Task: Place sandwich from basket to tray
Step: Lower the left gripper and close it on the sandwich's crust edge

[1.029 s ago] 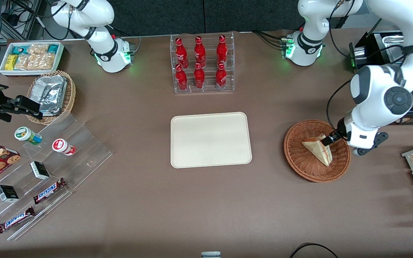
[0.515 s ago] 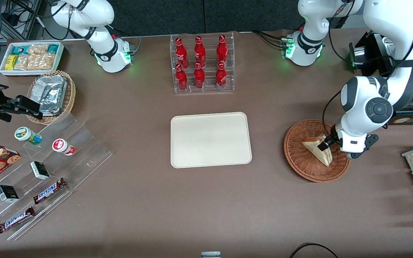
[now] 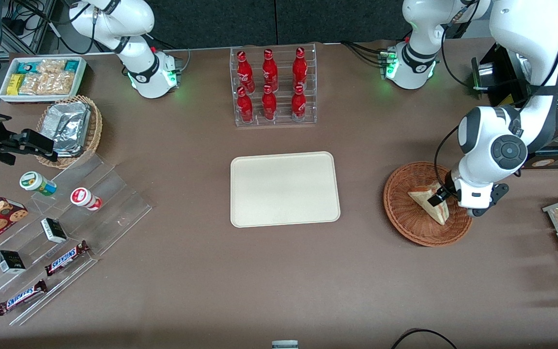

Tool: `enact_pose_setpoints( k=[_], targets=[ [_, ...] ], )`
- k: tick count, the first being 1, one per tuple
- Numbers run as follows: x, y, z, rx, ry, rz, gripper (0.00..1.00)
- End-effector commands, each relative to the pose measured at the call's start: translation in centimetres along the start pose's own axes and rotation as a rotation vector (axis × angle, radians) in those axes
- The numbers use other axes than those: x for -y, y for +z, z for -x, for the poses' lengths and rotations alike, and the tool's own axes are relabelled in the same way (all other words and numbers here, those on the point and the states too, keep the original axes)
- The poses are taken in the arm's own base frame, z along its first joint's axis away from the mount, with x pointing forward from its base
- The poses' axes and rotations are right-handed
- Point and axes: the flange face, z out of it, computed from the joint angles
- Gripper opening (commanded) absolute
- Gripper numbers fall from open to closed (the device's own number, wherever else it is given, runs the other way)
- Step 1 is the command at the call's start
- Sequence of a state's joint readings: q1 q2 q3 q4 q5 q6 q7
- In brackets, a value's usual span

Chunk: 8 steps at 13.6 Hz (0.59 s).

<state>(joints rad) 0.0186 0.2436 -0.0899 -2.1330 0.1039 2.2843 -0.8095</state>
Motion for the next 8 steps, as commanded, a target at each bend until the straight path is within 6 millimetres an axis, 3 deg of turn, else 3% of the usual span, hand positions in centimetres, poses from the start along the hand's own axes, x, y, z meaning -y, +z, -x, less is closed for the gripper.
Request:
enact_pose_setpoints(
  k=[1,8],
  targets=[
    [-0.3,1.0,-0.1,-0.002,-0.016,-0.005,1.0],
    [-0.5,2.3,-0.1,0.039,-0.047,0.009,1.0]
  ],
)
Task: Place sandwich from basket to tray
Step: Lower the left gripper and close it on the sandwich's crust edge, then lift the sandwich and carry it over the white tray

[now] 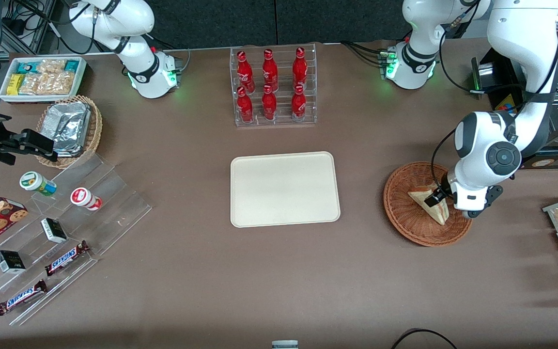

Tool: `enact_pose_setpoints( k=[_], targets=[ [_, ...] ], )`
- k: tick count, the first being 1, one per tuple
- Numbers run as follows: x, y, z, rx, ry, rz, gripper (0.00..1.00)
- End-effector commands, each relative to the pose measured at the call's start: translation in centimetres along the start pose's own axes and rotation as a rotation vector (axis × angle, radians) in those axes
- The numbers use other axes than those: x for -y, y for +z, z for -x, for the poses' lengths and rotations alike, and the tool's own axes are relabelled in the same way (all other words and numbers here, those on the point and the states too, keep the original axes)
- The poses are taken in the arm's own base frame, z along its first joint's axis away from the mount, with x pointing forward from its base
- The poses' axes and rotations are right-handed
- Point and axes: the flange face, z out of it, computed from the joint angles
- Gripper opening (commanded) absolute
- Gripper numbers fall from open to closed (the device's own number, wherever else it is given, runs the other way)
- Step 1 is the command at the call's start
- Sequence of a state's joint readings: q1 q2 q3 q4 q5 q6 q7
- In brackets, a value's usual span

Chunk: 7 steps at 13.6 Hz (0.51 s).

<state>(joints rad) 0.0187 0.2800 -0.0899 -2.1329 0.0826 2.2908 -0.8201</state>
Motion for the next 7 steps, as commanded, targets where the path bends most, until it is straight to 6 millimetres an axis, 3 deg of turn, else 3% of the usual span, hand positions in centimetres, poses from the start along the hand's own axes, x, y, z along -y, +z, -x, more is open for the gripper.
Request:
enact_pose_setpoints(
  k=[1,3,6,7],
  targets=[
    [-0.27,0.6,-0.21,0.012,-0.032,0.019,0.96],
    [-0.35,0.94,-0.13,0.019,-0.034,0.018,0.64],
    [-0.33,1.23,-0.18,0.031,-0.043,0.02,0.0],
    [-0.41,1.19,-0.12,0.037,-0.047,0.023,0.0]
  ],
)
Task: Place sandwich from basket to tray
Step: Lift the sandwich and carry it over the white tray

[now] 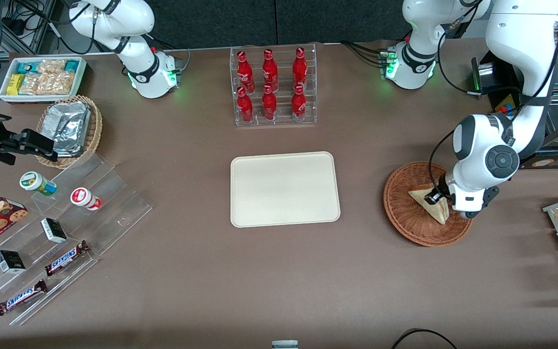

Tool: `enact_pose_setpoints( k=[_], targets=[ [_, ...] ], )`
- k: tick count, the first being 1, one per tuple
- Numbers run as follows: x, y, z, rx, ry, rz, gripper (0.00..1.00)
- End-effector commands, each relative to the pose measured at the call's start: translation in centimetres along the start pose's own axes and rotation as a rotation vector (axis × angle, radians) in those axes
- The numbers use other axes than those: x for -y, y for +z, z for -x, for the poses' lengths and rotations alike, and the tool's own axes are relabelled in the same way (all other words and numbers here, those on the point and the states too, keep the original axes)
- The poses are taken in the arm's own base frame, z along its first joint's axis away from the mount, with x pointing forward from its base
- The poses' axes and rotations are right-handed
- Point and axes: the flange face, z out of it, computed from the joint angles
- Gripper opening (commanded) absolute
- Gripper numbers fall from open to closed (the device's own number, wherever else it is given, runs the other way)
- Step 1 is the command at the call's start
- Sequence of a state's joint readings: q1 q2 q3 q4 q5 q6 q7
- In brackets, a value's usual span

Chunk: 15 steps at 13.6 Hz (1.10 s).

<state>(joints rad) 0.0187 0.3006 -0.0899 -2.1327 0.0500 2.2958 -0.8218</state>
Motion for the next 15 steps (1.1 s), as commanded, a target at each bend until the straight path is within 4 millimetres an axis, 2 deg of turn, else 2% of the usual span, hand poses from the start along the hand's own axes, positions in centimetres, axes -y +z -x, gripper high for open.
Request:
enact_pose_setpoints(
  k=[1,4,7,11,14,15],
  targets=[
    [-0.3,-0.1,-0.3,0.007,-0.025,0.016,0.0],
    [-0.8,-2.1,-0.4,0.027,-0.014,-0.011,0.0],
    [-2.4,-6.3,0.4,0.047,0.021,-0.045,0.0],
    [-6.7,-10.4,4.7,0.048,0.113,-0.076,0.0],
    [-10.7,-12.3,10.3,0.042,0.226,-0.093,0.0],
    [-12.0,-12.3,12.4,0.039,0.263,-0.096,0.0]
  ],
)
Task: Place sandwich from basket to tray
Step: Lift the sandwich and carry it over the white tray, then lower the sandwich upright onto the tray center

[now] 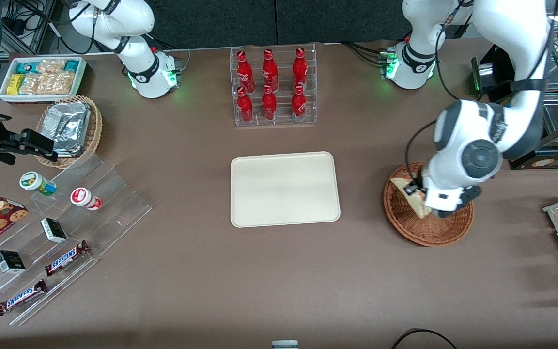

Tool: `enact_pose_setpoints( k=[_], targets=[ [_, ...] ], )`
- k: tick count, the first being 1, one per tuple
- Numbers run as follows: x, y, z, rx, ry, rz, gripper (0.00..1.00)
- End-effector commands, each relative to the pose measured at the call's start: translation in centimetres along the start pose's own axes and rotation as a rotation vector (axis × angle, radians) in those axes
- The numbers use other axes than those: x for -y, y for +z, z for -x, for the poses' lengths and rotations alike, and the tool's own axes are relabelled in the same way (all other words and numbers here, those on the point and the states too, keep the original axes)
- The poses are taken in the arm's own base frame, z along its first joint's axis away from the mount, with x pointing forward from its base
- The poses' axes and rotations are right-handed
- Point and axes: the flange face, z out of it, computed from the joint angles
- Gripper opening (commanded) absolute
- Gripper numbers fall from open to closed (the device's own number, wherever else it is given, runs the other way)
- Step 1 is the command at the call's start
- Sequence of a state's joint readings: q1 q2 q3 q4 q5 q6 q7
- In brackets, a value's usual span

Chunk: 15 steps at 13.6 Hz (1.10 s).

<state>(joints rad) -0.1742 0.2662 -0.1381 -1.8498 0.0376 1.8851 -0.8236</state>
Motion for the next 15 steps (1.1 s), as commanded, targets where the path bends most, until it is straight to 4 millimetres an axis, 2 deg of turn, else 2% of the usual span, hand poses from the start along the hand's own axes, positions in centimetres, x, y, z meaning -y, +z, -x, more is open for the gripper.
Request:
enact_pose_setpoints(
  k=[1,4,9,15],
  targets=[
    [-4.3,-1.0,4.6,-0.01,0.073,-0.011,0.0],
    [-9.3,-0.4,9.7,-0.034,0.175,-0.002,0.0],
    [-16.4,2.9,16.3,-0.064,0.334,0.039,0.0],
    [-22.5,4.8,20.8,-0.07,0.47,0.047,0.0]
  ],
)
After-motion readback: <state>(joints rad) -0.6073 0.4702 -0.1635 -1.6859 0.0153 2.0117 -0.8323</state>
